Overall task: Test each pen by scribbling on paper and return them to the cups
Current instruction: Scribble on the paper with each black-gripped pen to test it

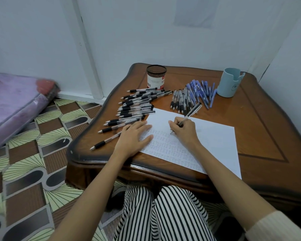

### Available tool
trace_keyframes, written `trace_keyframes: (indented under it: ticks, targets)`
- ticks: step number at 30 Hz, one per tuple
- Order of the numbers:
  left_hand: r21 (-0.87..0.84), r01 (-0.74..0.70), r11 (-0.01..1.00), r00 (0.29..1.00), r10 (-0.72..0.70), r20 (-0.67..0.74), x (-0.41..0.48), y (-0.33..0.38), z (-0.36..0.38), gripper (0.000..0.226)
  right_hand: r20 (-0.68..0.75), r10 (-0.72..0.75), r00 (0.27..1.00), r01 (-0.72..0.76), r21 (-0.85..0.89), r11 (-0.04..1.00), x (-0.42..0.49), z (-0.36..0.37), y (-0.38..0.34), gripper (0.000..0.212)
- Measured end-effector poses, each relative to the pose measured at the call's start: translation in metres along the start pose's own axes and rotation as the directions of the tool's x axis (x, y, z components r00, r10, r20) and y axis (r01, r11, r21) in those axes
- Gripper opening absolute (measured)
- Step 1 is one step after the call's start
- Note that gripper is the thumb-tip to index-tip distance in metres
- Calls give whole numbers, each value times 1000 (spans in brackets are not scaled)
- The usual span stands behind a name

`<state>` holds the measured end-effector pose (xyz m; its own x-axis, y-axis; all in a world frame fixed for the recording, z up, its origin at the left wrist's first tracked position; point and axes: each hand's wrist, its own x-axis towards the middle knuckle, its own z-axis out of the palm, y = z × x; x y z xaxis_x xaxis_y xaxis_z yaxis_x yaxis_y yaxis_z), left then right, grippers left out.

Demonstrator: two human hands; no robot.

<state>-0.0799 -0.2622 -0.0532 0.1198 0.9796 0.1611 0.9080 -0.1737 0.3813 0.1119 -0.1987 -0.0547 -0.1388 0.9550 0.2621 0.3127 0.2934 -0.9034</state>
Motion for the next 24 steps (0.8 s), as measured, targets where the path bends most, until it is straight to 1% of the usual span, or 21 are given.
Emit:
trace_keyframes:
  ticks: [2,4,5,8,10,11,12,14,15,17,19,20,22,24]
  targets:
    - [1,3,1000,1000,-3,2,1,1,-1,47,0,-9,1000,9,-25,1000,-1,1,0,46]
    - [1,5,1000,1000,-5,9,1,1,-1,48,-38,-23,999,21,-67,998,-1,1,-1,44]
    - [1,7,1000,1000,-7,15,1,1,-1,48,-57,-11,998,8,-59,998,-1,0,-2,45]
    - [4,6,1000,1000,-6,17,2,1,-1,48,-51,110,993,-104,98,990,-1,-3,-7,55]
    - [9,4,1000,1000,-4,14,2,0,-1,48,-21,164,986,-160,140,977,-1,-6,-8,60]
    - [11,4,1000,1000,-4,14,2,1,-1,48,-4,171,985,-169,154,974,-1,-8,-9,59]
    - [11,5,1000,1000,-6,15,2,1,-1,48,14,172,985,-171,182,968,-1,-9,-9,52]
    - [10,9,1000,1000,-9,17,2,1,-1,48,44,183,982,-188,270,944,0,-12,-10,22]
    - [9,9,1000,1000,-9,16,1,1,-1,48,54,193,980,-200,331,922,0,-14,-11,14]
    - [7,6,1000,1000,-6,12,1,1,-2,48,46,253,966,-246,453,857,0,-19,-12,27]
    - [8,6,1000,1000,-6,18,1,2,-2,48,46,280,959,-262,522,812,1,-22,-10,23]
    - [9,7,1000,1000,-7,24,1,2,-3,48,59,287,956,-274,534,800,1,-22,-10,28]
    - [7,7,1000,1000,-7,24,1,1,-2,48,66,284,957,-273,540,796,1,-21,-11,50]
    - [1,2,1000,1000,-2,8,1,-1,0,48,53,273,961,-255,559,789,1,-20,-11,60]
